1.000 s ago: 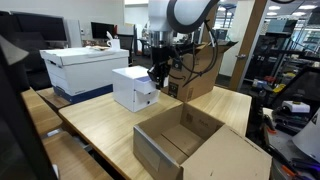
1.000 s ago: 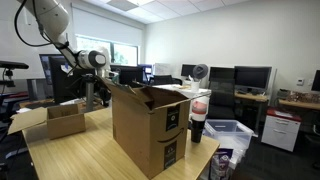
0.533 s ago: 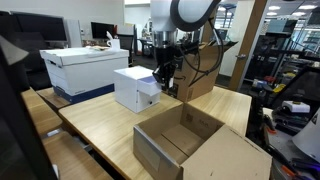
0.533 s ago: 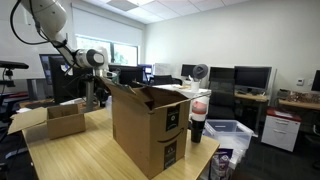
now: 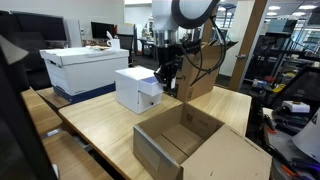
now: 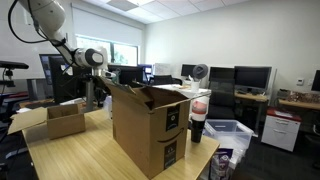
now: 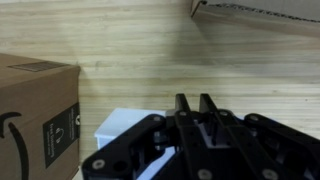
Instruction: Open the top drawer
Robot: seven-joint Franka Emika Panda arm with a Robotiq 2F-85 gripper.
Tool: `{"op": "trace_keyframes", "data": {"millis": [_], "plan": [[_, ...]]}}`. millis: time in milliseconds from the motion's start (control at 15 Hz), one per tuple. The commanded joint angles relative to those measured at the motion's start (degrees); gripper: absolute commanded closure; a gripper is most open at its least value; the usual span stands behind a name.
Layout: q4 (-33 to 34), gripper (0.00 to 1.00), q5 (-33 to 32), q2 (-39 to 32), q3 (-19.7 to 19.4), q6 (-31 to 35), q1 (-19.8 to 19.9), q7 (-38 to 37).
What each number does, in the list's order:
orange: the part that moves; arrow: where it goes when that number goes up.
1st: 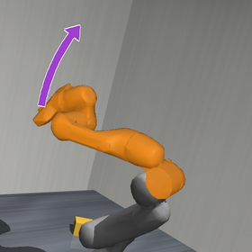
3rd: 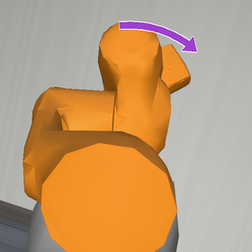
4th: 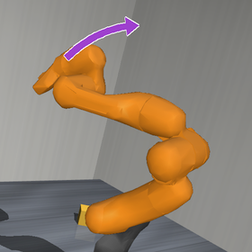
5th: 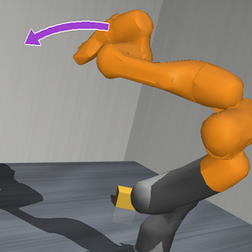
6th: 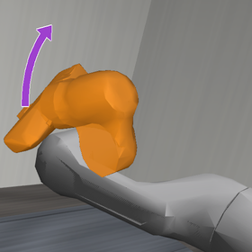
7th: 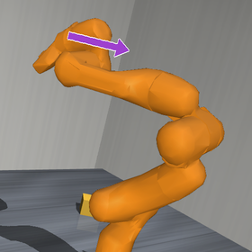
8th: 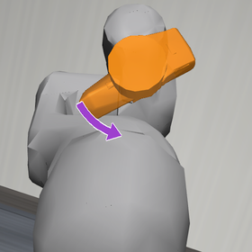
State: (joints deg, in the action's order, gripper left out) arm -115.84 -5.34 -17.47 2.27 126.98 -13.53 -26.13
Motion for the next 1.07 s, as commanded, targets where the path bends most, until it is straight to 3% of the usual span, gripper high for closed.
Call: {"op": "trace_keyframes", "data": {"millis": [0, 533, 1000], "plan": [[-4.9, 0.94, 0.8, 1.4, 0.5, 3.1, 0.5, -1.6], [-8.2, 0.94, -4.4, 2.2, -0.6, 7.9, -1.2, -10.0], [-8.9, 0.94, -2.8, 3.0, 0.2, 6.7, -0.6, -10.4]]}}
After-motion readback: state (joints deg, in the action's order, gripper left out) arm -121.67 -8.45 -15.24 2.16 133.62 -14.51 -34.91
